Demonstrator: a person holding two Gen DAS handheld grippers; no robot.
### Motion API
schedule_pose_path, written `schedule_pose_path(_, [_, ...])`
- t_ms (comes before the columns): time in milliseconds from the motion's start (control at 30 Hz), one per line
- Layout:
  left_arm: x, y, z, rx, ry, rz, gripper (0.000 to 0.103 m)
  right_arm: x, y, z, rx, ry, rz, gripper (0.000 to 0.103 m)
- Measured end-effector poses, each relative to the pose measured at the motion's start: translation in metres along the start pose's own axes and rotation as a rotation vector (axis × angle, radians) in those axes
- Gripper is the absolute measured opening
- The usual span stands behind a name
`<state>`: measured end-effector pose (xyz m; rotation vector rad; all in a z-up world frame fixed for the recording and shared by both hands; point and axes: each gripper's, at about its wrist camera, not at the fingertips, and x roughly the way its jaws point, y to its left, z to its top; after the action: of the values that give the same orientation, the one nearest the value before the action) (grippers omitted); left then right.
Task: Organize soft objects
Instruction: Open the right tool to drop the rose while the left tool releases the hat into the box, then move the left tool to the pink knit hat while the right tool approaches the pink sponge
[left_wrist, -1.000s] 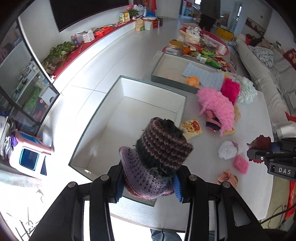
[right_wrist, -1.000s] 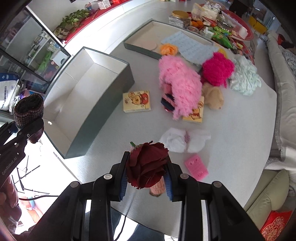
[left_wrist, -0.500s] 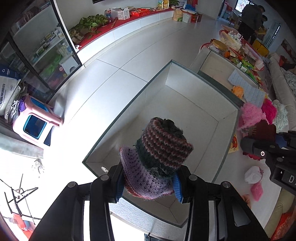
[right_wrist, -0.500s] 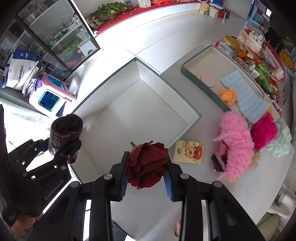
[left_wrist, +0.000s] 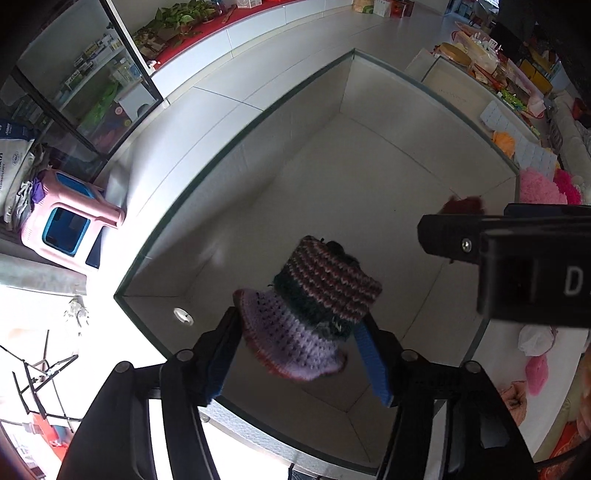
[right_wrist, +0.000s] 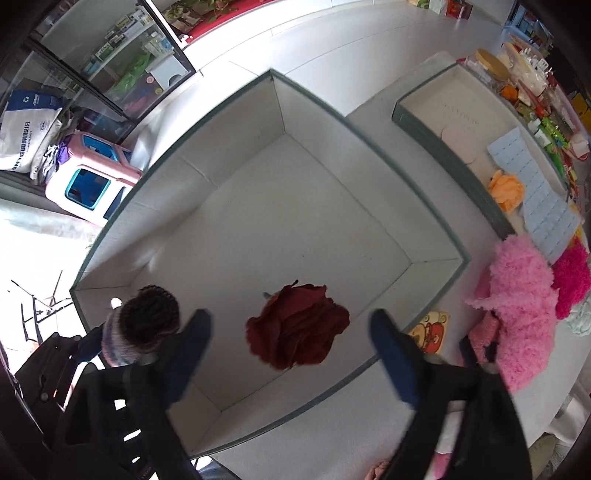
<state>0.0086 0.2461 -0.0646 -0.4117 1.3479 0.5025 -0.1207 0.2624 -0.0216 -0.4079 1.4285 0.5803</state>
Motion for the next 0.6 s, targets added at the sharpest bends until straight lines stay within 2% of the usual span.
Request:
schedule_pose_path(100, [0.010,-0.001,-0.006,0.006,0.037,-0.027,0.101,0.002,0.002,-0.009,-0.025,0.002,-0.016,0.103])
schedule_pose_path(233, [0.015,-0.009,-0.013,0.087,0.052,-0.004,0.101,0.005,0.007,-0.024,-0.044,0.053,-0.042,0.103])
schedule_pose_path(333, [0.014,-0.010,-0.016,0.105,0.064,-0.015,0.102,0.000,0.002,-0.036,-0.010,0.057,-0.007,0.103])
schedule_pose_path(400, [0.007,-0.006,-0.017,0.094,0.058,-0.052,0.102,-0.012,-0.005,-0.042,0.030,0.019,0.031,0.103])
schedule_pose_path(533, [-0.021,0.000,-0.023,0.067,0.012,-0.197,0.102,-0.051,-0.023,-0.058,0.087,-0.094,0.129,0.103])
schedule_pose_path(600, [-0.037,-0.004,-0.032,0.093,-0.018,-0.217,0.102,-0.072,-0.032,-0.072,0.105,-0.140,0.148,0.103])
